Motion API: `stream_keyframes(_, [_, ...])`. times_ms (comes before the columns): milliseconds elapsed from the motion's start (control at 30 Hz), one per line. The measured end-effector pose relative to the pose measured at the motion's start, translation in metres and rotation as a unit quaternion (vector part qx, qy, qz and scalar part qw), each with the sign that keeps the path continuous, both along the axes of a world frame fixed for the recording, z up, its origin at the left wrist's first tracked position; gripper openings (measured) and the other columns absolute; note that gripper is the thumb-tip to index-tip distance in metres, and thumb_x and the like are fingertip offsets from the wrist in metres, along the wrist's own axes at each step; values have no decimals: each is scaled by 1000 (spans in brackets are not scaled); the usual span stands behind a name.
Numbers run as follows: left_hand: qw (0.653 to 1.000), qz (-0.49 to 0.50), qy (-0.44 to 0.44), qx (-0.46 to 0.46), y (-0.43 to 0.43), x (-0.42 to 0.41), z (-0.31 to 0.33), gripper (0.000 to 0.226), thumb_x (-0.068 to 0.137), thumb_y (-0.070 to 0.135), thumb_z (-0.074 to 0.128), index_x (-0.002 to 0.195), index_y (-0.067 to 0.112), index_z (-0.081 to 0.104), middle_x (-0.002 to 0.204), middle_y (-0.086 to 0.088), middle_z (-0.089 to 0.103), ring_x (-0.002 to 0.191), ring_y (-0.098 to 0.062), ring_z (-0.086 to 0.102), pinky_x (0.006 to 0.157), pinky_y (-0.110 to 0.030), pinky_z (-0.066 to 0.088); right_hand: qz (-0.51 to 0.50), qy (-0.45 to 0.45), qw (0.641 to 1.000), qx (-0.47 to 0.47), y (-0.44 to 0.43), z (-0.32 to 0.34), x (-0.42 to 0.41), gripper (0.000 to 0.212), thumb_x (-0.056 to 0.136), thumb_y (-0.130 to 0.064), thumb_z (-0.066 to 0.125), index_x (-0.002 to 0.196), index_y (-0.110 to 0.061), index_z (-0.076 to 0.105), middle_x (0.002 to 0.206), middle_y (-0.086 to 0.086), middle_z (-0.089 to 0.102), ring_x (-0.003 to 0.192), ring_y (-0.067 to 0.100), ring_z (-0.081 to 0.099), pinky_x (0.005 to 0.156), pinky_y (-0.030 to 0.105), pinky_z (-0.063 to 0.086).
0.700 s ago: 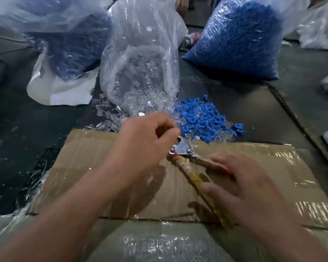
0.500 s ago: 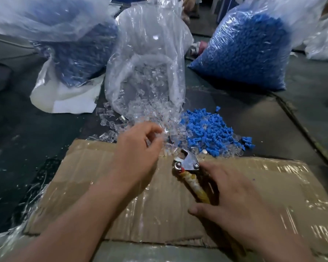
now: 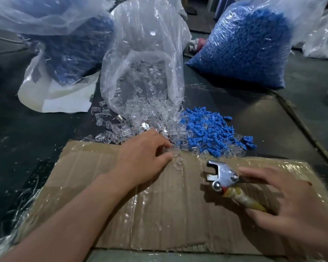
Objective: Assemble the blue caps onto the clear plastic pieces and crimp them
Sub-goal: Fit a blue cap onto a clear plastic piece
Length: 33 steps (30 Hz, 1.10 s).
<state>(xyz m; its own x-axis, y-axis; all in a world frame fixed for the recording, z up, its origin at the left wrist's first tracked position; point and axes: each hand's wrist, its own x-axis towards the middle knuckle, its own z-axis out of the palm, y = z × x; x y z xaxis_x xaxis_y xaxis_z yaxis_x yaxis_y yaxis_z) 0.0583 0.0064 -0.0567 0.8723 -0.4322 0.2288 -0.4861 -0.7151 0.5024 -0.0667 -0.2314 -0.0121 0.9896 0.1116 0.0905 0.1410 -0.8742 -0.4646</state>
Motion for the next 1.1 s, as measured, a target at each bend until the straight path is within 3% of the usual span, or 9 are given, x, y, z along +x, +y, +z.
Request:
stream_keyframes(67, [1000,2,11,-7,0,1,0,22,81,43,62,95,27,68,84,18,49,81,-2,47,71,-23,37,-1,23,1000,-7,-9,-1,-1,67,50,-44,64,114,-55,47,100,-21,60,99,-8,50,84,4,36])
stream_keyframes(200, [997,26,27,-66,7,-4,3,11,79,33,67,80,23,70,73,18,54,70,5,50,66,-8,32,-7,65,998,-5,-24,-5,-2,63,52,-33,83,102,-60,56,101,-25,59,98,-2,55,80,10,37])
stream_keyframes(267, [994,38,34,-93,10,-8,3,5,79,29,68,76,25,68,68,23,54,68,11,52,65,-2,34,-11,58,998,-6,-21,1,2,52,53,-54,82,96,-57,54,109,-36,48,109,-7,49,85,6,27])
stream_keyframes(367, [980,71,69,-171,12,-12,1,14,79,24,68,69,30,63,58,15,63,62,13,56,62,-6,39,-41,-15,999,17,0,13,20,42,59,-77,60,90,-50,55,103,-41,47,102,-26,41,76,3,32])
stream_keyframes(467, [960,110,125,-226,11,-14,-2,14,78,27,69,67,31,63,62,15,67,52,4,60,56,-18,43,-51,-56,996,36,34,12,51,26,72,-59,54,86,-38,62,82,-30,53,84,-11,53,71,4,38])
stream_keyframes(567, [947,116,158,-254,8,-14,0,12,77,22,72,70,29,64,64,10,69,53,-1,63,53,-16,49,-50,-66,997,1,61,2,80,16,84,-38,60,88,-25,68,83,-14,57,79,4,52,74,21,41])
stream_keyframes(767, [835,121,313,-437,0,-16,7,14,76,5,69,64,13,68,58,-8,66,49,-13,60,47,-20,50,-79,-58,992,-83,71,-27,97,19,86,-35,57,100,-25,65,95,-5,55,92,13,49,76,25,36])
stream_keyframes(933, [761,101,411,-492,6,-16,10,18,55,7,72,72,13,74,69,-12,69,59,-17,65,60,-28,56,-89,-65,988,-106,71,-33,99,21,86,-26,57,105,-22,65,101,-3,58,98,17,49,83,27,36])
stream_keyframes(1100, [732,87,436,-516,5,-19,11,23,54,9,70,76,15,75,71,-11,70,59,-15,66,59,-27,57,-92,-89,989,-71,73,-29,95,17,85,-29,63,96,-19,71,94,1,65,91,21,55,82,33,39])
